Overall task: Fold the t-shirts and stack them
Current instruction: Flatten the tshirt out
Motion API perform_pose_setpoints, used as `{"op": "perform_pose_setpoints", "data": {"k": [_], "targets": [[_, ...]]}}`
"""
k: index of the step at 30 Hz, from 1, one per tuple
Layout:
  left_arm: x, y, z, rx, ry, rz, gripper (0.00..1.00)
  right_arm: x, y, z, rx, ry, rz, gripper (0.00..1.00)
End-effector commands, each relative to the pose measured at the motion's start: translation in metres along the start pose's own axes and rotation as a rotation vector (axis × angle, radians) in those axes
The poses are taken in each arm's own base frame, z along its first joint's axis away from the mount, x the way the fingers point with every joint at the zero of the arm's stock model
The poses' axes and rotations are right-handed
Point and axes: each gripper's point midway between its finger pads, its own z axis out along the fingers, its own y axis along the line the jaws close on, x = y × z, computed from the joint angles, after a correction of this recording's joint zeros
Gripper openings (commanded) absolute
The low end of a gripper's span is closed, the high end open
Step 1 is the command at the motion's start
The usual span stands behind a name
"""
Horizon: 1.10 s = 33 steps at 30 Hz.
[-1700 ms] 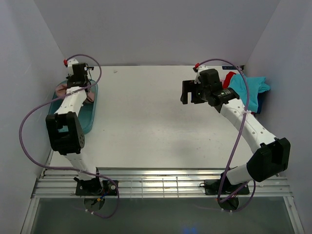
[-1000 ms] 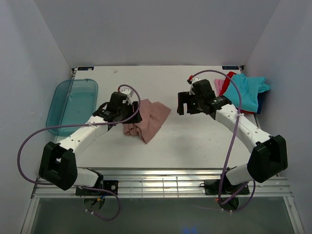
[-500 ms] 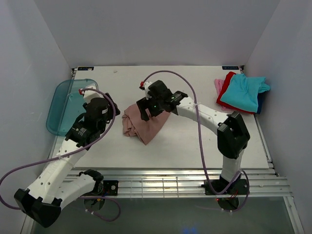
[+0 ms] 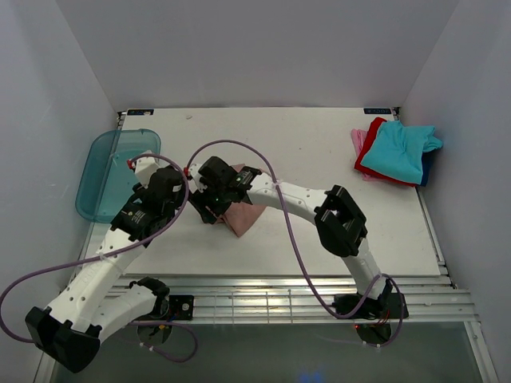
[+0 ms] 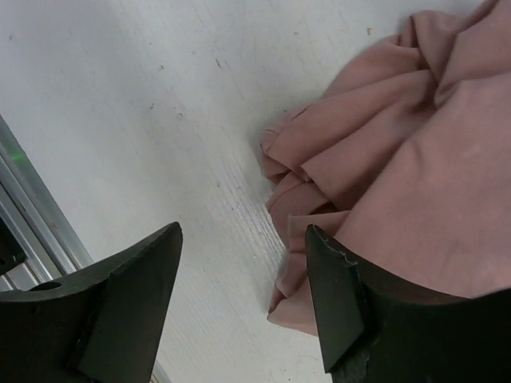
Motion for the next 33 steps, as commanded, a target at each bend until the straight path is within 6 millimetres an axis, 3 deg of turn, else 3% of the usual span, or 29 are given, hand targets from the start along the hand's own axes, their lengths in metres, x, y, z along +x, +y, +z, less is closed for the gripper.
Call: {"op": "perform_pose_setpoints", "data": {"k": [1,3,10,16,22,27,29,30,32,33], "targets": [[0.003,0.005,-0.004,0.001,0.003,-0.016,0.75,-0.005,0.008,0.008,-0.027,0.000,-0.046,0.69],[0.003,0.006,-0.005,0.006,0.000,-0.017,0.75,-0.007,0.013,0.015,-0.043,-0.014,-0.065,0.69],[0.007,0.008,-0.006,0.013,0.011,-0.018,0.75,0.003,-0.001,0.057,-0.002,-0.004,-0.115,0.70],[0.005,0.013,-0.010,0.011,-0.003,-0.020,0.75,-0.010,-0.005,0.075,0.012,-0.041,-0.150,0.71],[0.009,0.018,-0.011,0.000,0.003,-0.018,0.75,0.000,-0.017,0.091,0.082,-0.023,-0.173,0.68],[0.012,0.023,-0.012,-0.003,0.004,-0.020,0.75,0.039,-0.035,0.107,0.185,0.068,-0.182,0.45],[0.013,0.025,-0.012,-0.011,0.005,-0.015,0.76,0.053,-0.040,0.112,0.209,0.102,-0.184,0.43],[0.014,0.026,-0.012,-0.013,0.005,-0.014,0.76,0.061,-0.042,0.115,0.222,0.118,-0.186,0.33],[0.015,0.026,-0.012,-0.015,0.006,-0.017,0.76,0.069,-0.046,0.117,0.257,0.135,-0.176,0.23],[0.015,0.027,-0.012,-0.016,0.007,-0.018,0.76,0.071,-0.047,0.118,0.264,0.140,-0.167,0.11]]}}
